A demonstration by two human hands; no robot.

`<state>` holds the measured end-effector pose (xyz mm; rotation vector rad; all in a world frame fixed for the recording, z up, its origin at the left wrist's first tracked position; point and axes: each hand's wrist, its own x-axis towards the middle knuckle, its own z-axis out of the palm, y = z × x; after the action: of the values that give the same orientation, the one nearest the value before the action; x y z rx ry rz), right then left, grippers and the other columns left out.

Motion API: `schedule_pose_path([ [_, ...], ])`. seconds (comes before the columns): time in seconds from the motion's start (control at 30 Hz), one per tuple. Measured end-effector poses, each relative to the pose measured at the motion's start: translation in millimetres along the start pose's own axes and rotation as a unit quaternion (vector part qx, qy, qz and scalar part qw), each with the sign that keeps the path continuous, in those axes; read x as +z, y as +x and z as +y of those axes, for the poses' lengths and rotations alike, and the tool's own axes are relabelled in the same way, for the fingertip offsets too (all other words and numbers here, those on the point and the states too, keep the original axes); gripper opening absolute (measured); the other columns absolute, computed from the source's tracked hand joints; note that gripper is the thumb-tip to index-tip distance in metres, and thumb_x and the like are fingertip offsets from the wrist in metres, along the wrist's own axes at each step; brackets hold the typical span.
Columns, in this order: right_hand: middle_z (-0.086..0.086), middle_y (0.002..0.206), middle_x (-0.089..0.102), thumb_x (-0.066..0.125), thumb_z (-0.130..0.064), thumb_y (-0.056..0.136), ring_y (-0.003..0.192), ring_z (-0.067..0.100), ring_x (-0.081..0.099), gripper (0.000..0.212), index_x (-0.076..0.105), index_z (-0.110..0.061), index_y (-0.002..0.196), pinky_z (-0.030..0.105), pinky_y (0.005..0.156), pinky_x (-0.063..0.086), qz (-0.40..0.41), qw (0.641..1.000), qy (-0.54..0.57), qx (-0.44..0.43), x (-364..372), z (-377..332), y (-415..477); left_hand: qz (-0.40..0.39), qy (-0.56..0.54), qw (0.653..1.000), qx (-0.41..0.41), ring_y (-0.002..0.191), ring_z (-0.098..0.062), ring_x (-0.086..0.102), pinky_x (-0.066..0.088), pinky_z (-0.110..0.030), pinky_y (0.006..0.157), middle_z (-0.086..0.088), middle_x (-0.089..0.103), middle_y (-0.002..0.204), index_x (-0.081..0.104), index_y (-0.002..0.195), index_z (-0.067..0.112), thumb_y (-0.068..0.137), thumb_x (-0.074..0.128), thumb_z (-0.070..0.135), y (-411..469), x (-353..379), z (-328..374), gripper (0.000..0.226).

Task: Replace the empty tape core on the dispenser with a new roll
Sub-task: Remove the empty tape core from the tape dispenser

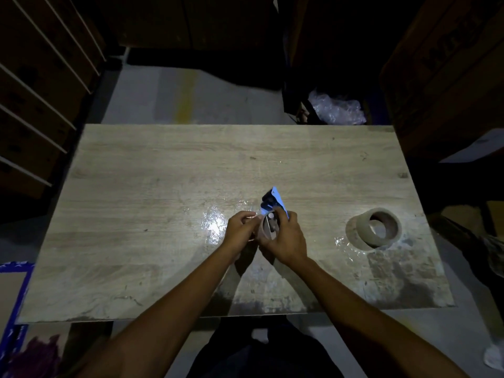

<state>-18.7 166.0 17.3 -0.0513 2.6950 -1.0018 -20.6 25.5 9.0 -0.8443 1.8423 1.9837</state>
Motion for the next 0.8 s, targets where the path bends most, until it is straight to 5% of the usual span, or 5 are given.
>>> schedule_pose_path([
  [0.2,-0.001,0.124,0.052,0.082,-0.043,0.066,0.104,0.006,0.052,0.075,0.048,-0.033,0.131,0.016,0.08,0.045,-0.014,0.991,0.128,-0.044,-23.8,-20.6,14.1,-0.016,-0.087,0.996,0.033,0.082,-0.023,0.069,0.054,-0.028,0.059,-0.015,0.072,0.098,0.072,0.103,0.011,0.092,0.069,0.027,-24.1,-0.7,39.7,0.02],
  [0.33,-0.005,0.13,0.056,0.079,-0.053,0.063,0.116,0.009,0.055,0.08,0.048,-0.03,0.133,0.029,0.096,0.049,-0.025,0.972,0.225,-0.06,-38.1,-45.0,13.2,-0.026,-0.101,0.993,0.06,0.094,-0.024,0.071,0.058,-0.03,0.068,-0.015,0.073,0.11,0.068,0.116,0.011,0.099,0.055,0.04,-41.9,2.6,66.9,0.037],
  [0.47,-0.013,0.13,0.056,0.077,-0.054,0.062,0.118,0.002,0.054,0.079,0.049,-0.034,0.132,0.023,0.093,0.05,-0.048,0.948,0.309,-0.063,-52.5,-63.0,9.7,-0.058,-0.201,0.978,0.019,0.089,-0.02,0.075,0.06,-0.032,0.066,-0.008,0.077,0.103,0.068,0.117,0.018,0.103,0.036,0.048,-60.5,3.5,88.7,0.046],
  [0.6,0.001,0.131,0.058,0.072,-0.051,0.069,0.115,0.018,0.06,0.073,0.051,-0.028,0.136,0.032,0.085,0.057,-0.076,0.919,0.381,-0.059,-59.9,-70.7,10.5,-0.019,-0.194,0.981,0.017,0.103,-0.031,0.071,0.056,-0.05,0.089,-0.014,0.073,0.117,0.064,0.125,0.018,0.1,0.045,0.047,-67.5,-0.1,102.6,0.043],
  [0.8,0.006,0.1,0.076,0.066,-0.048,0.065,0.089,0.021,0.072,0.067,0.064,-0.009,0.12,0.033,0.069,0.059,-0.127,0.802,0.582,0.037,-65.6,-86.1,8.1,0.065,-0.147,0.983,0.087,0.101,-0.015,0.065,0.055,-0.036,0.08,-0.005,0.065,0.12,0.054,0.128,0.014,0.104,0.043,0.036,-79.8,6.4,114.8,0.035],
])
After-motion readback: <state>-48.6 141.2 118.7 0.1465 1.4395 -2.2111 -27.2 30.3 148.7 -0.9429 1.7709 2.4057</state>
